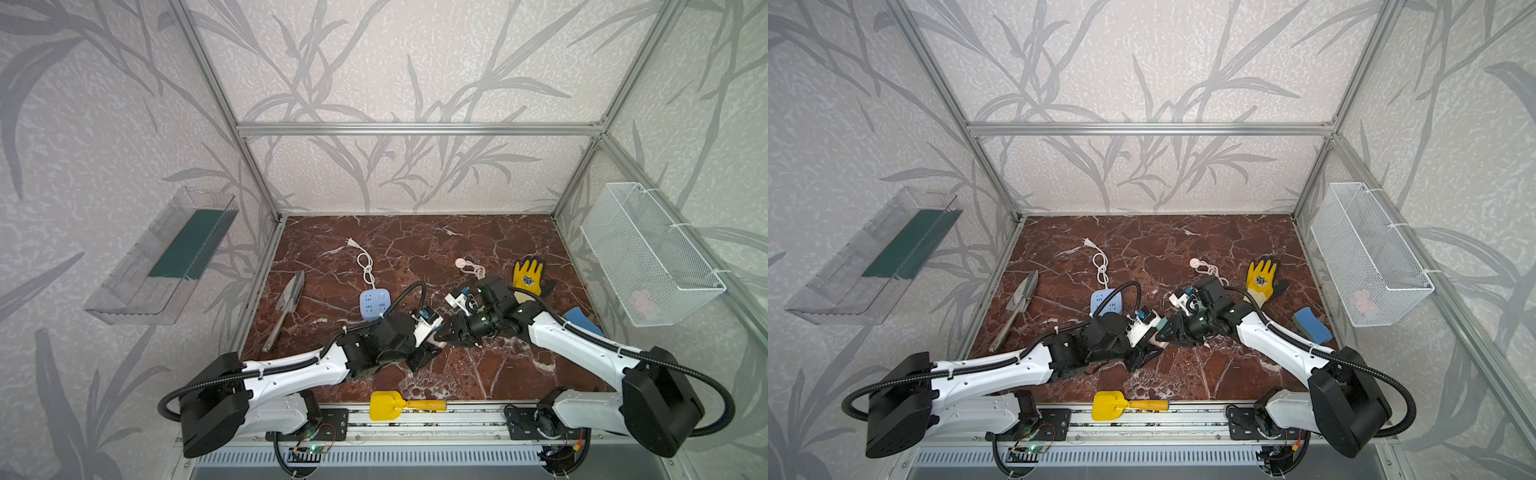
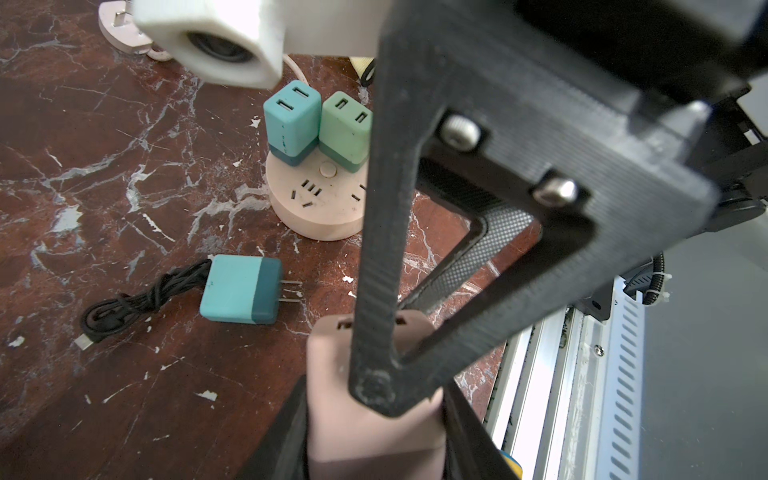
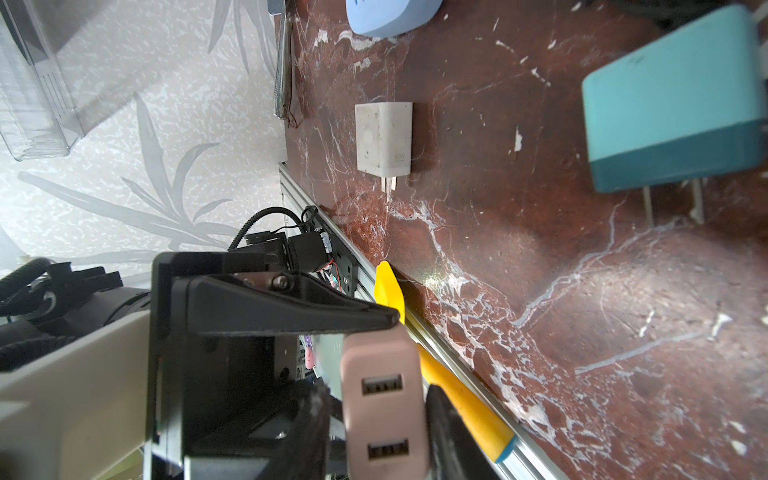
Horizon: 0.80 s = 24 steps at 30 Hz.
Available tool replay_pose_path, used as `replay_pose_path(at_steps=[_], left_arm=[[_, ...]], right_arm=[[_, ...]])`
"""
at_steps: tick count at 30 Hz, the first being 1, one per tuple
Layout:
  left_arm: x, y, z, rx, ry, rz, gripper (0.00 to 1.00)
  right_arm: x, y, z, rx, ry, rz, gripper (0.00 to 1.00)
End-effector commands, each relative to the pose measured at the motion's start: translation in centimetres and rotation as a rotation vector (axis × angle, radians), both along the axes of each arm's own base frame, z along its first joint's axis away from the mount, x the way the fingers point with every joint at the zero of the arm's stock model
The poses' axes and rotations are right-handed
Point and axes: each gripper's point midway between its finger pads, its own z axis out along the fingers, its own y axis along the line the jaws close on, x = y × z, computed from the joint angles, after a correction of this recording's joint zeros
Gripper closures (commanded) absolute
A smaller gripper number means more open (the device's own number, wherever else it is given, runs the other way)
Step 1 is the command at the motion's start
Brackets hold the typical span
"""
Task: Insert plugs into power strip
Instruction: Insert the plug into the socket.
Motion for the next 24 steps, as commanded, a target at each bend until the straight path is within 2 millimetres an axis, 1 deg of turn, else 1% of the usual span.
replay_pose_path(at_steps=[1,3,6,8,10,11,12,13,14,15,16,17,18,19,21,24], left_arm=[[0.0,-0.5,1.3,-0.048,-0.024,-0.012,1.00],[0.0,-0.5,1.3,-0.049,-0.021,-0.010,1.00],[0.0,-0.5,1.4,-0.052,-0.022,-0.011,1.00],[0.0,-0.5,1.3,-0.051,-0.020,-0.009,1.00],[0.0,-0.5,1.3,-0.052,-0.017,-0.008,1.00],[0.1,-0.5,1.3,-0.054,-0.018,-0.001,1.00],[0.3,-0.4,1.2,-0.051,-0.018,0.012,1.00],[0.6,-0.3,1.1,-0.046,-0.019,0.034,1.00],[1.0,-0.1,1.0,-0.038,-0.020,0.063,0.95],[1.6,0.3,0.7,-0.021,-0.021,0.103,0.67],[2.2,0.7,0.6,-0.007,-0.029,0.148,0.31],[2.9,1.2,0.3,0.014,-0.035,0.195,0.03],[3.9,2.1,0.2,0.041,-0.050,0.266,0.01],[4.8,2.9,0.2,0.061,-0.072,0.333,0.01],[6.0,4.4,0.5,0.069,-0.090,0.430,0.01],[7.3,6.0,0.9,0.042,-0.036,0.534,0.01]], right_arm=[[-0.5,0.1,-0.3,0.011,0.007,0.024,0.63],[-0.4,0.1,-0.3,0.007,0.007,0.022,0.63],[-0.5,0.2,-0.5,0.005,0.012,0.027,0.66],[-0.5,0.2,-0.6,0.007,0.012,0.029,0.70],[-0.5,0.2,-0.6,0.005,0.013,0.027,0.80],[-0.5,0.2,-0.6,0.007,0.012,0.027,0.88],[-0.4,0.2,-0.7,0.005,0.013,0.025,1.00],[-0.4,0.2,-0.7,0.000,0.011,0.021,1.00],[-0.4,0.2,-0.8,-0.003,0.005,0.020,1.00],[-0.2,0.1,-0.8,-0.008,-0.002,0.012,1.00],[-0.1,0.0,-0.7,-0.012,-0.009,0.007,1.00],[0.0,0.0,-0.7,-0.018,-0.018,-0.002,1.00],[0.3,-0.1,-0.7,-0.025,-0.026,-0.016,1.00],[0.5,-0.2,-0.7,-0.033,-0.033,-0.026,1.00],[0.9,-0.3,-0.8,-0.043,-0.044,-0.047,1.00],[1.6,-0.5,-1.0,-0.072,-0.063,-0.087,1.00]])
